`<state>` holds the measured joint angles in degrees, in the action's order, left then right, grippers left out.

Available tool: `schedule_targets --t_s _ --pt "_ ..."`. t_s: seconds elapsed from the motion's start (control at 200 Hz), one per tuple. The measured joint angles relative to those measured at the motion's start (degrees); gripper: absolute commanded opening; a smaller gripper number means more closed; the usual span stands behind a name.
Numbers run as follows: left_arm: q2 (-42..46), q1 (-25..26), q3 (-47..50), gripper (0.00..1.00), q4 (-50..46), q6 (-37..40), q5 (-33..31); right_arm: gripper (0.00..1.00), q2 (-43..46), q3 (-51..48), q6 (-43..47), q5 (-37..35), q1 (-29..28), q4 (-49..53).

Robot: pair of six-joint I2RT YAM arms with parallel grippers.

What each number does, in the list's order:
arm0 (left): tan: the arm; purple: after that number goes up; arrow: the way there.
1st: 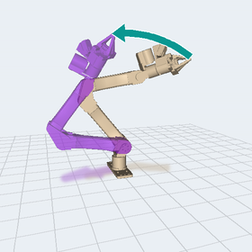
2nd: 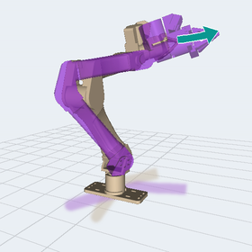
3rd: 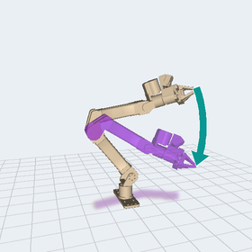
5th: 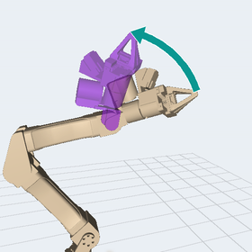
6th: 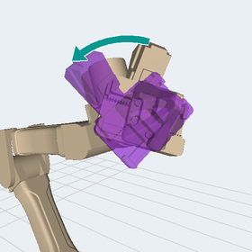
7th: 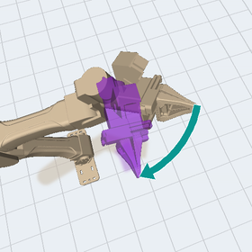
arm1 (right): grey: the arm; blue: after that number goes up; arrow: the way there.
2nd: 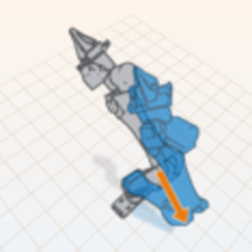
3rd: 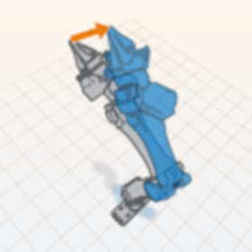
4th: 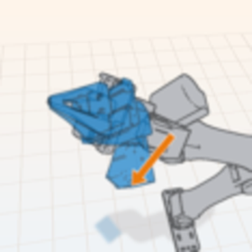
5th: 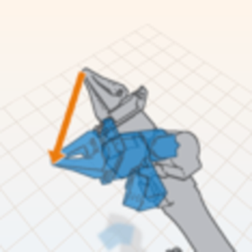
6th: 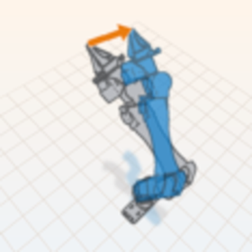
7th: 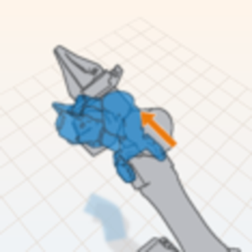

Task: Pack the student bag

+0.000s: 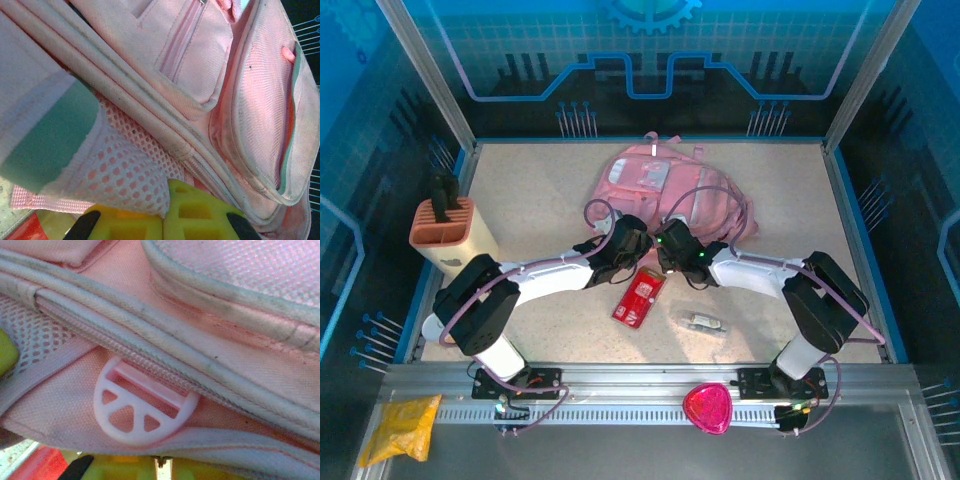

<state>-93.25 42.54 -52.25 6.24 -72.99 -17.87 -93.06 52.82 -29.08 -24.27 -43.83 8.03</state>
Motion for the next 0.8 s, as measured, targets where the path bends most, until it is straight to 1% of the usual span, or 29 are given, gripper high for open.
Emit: schedule_targets --t_s 0.09,0.24,0.525,0.795 --pt "0.0 0.0 0.0 0.0 -0.04 0.07 -0.28 0.03 0.11 -0.24 0.72 -0.04 0.0 -0.04" --pt "0.0 -0.46 0.0 0.0 -0.37 0.96 -0.07 0.0 1.7 -1.9 1.64 0.52 0.0 -0.72" --pt "0.33 -4.24 0.0 0.0 -0.61 1.16 3.93 0.0 7.65 -6.95 2.45 1.36 0.83 -1.01" --pt "0.46 -8.33 -0.02 0.0 -0.98 2.6 6.78 0.0 14.84 -11.15 2.38 5.62 6.51 1.62"
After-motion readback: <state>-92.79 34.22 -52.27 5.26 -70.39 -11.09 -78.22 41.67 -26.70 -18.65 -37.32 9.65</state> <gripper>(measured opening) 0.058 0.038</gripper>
